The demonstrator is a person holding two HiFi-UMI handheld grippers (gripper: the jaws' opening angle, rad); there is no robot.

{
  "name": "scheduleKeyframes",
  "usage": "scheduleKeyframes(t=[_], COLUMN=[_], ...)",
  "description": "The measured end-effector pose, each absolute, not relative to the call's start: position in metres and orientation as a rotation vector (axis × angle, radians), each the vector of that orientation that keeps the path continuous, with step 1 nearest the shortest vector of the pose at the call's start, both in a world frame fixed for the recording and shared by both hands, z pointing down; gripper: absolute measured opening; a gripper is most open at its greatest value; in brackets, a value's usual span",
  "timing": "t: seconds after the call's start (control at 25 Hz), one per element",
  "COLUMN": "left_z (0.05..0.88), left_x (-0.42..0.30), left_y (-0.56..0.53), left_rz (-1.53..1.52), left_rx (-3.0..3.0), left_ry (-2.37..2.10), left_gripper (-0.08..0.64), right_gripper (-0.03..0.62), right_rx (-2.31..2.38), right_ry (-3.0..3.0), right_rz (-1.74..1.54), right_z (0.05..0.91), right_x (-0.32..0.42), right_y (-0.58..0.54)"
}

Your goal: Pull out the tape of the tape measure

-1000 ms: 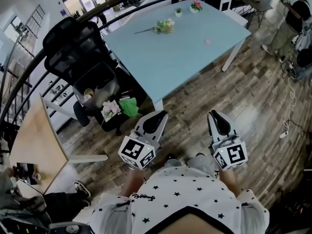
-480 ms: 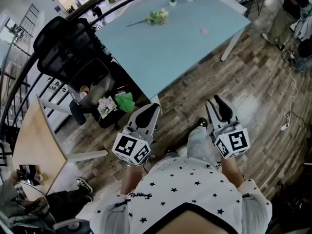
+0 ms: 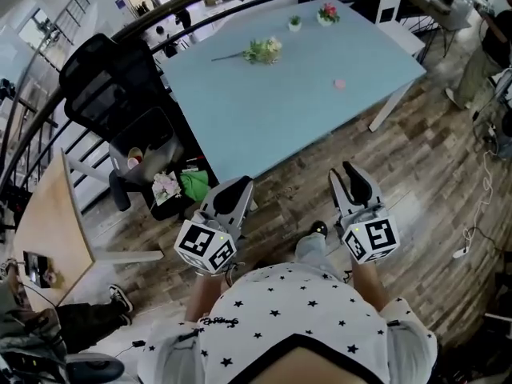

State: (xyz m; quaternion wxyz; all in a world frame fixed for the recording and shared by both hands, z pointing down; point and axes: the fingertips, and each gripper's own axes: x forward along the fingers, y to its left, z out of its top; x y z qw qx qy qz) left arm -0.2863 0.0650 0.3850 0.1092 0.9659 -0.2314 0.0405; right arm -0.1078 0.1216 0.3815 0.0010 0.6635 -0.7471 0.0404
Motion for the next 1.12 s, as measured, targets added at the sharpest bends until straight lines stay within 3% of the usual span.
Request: scheduleKeyframes(t=[0.76, 1.12], left_z=[0.372, 0.379], left_x=[-0.114, -0.082], left_y=[0.022, 0.023], left_rz=[0.115, 0.147], left_rx=[2.854, 2.832], left_ry=[-0.689, -0.735], left_gripper=[0.046, 0.046], right_gripper=[0.129, 0.138], right_rx=[2.107, 2.074], right_ry=[-2.35, -2.374], right_rz=[0.148, 0.189], right_z=[0.38, 0.394], right_x=[0.06, 0.097], right_y=[0.088, 0.079])
